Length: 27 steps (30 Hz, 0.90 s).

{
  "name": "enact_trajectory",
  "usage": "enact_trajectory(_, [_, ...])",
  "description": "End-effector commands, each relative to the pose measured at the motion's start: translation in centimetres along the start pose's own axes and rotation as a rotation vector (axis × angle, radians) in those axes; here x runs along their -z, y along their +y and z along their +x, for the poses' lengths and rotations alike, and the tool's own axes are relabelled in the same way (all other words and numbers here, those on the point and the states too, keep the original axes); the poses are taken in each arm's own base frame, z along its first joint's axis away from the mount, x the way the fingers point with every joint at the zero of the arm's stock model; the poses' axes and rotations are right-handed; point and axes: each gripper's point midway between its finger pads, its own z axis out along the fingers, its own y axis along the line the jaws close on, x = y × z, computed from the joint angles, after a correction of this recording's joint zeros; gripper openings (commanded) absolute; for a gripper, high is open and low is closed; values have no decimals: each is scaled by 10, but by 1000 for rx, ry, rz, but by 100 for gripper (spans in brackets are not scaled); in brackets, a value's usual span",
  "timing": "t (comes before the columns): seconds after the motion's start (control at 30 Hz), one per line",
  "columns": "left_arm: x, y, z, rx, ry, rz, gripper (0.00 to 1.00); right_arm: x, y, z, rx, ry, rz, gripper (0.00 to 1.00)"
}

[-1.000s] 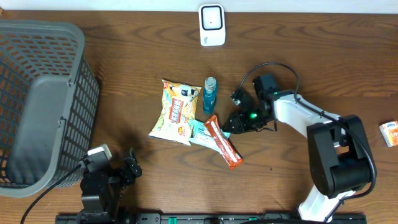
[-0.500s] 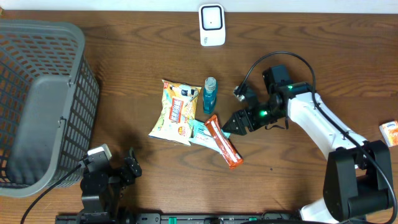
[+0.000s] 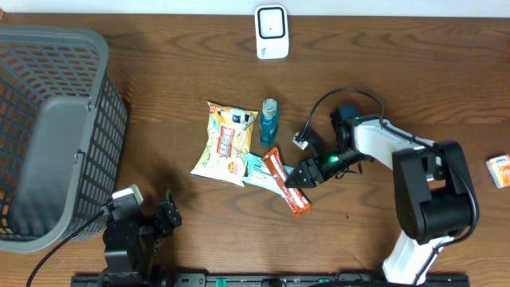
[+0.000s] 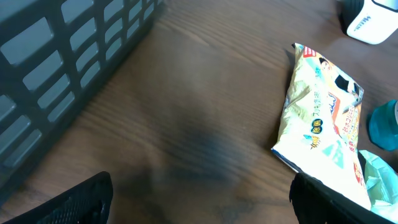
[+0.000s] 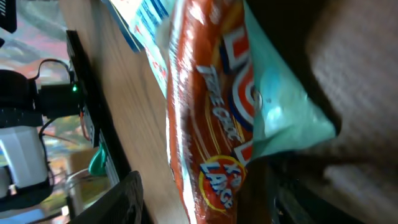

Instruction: Scan the item barcode

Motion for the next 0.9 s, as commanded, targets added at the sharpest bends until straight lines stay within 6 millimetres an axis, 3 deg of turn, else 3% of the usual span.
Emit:
enact_trajectory(0.0, [-1,2,1,5,-1,-9,91,-3,3,8,-35,15,-54,55])
enact_trajectory(0.17, [-1,2,1,5,-1,-9,91,-3,8,17,-1,45,-71,54])
enact_trajectory(0.33, [-1,2,1,5,-1,-9,91,-3,6,15,10,38,-68,48])
enact_trajectory(0.67, [-1,2,1,5,-1,-9,91,-14,10,12,9,23,-130,48])
enact_trajectory(0.87, [-1,2,1,5,-1,-9,91,-24,7,15,12,46,-137,38])
